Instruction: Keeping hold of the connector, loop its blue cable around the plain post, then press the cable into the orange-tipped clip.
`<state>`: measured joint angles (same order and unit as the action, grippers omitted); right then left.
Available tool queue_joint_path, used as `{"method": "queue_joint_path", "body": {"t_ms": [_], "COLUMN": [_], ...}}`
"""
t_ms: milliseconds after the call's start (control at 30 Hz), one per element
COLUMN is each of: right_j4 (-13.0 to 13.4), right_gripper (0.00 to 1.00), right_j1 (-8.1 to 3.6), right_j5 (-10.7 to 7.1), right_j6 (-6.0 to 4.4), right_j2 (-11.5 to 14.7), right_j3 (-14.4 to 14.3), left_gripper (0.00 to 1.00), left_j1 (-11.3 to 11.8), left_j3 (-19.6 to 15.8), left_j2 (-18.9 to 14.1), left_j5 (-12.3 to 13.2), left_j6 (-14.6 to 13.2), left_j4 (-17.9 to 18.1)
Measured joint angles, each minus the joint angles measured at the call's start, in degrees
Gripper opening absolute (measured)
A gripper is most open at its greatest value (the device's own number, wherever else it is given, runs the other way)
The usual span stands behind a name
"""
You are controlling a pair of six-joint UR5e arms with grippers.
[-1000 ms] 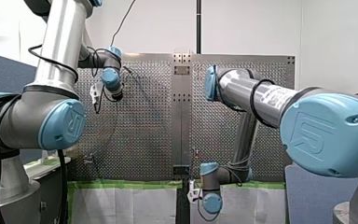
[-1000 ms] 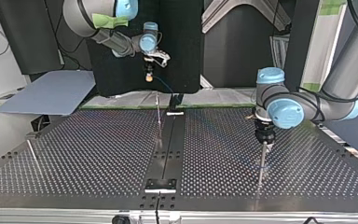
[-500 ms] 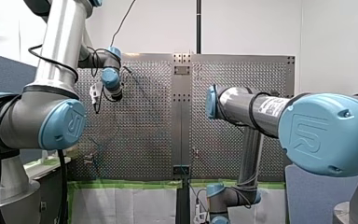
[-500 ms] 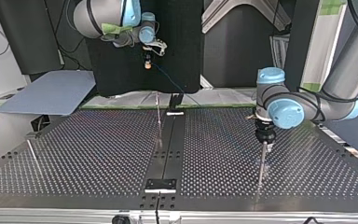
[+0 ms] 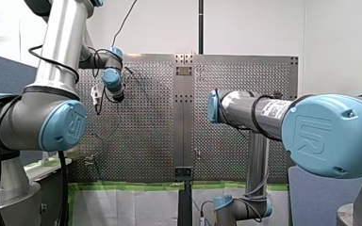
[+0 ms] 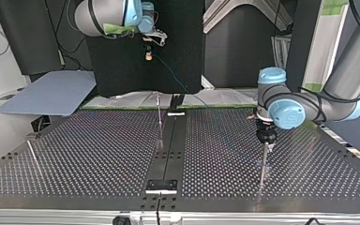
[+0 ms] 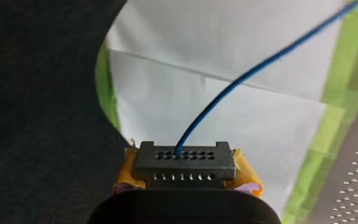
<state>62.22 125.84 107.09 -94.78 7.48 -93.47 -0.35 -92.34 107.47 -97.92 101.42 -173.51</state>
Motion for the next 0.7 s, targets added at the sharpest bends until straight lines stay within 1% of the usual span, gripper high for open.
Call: {"method": "queue_joint_path", "body": {"t_ms": [133,233,500,633,700], "right_j4": [1.7,1.2,-2.9,-4.9,-6.1], "right_gripper": [0.0,0.0,0.0,0.0,0.0], "right_j1": [0.31,0.6,1.44,1.51,1.31], "right_j5": [-0.14,-0.27,-0.52,-0.55,-0.68], "right_j6": [-0.03,-0.02,-0.07,-0.2,-0.36], "right_j2": [2.1,3.7,8.4,10.4,11.6], "right_j3": [-2.1,-3.8,-8.4,-10.0,-10.3], "left_gripper": [1.0,1.0,1.0,1.0,1.0], "left_j1": [-0.1,-0.1,-0.1,-0.1,0.0], "left_j3": [0.0,0.0,0.0,0.0,0.0], "left_j2": [0.0,0.0,0.0,0.0,0.0], "left_j5": [0.0,0.0,0.0,0.0,0.0], "left_j6": [0.0,0.0,0.0,0.0,0.0], "left_j4": [-0.1,-0.1,-0.1,-0.2,-0.3]}}
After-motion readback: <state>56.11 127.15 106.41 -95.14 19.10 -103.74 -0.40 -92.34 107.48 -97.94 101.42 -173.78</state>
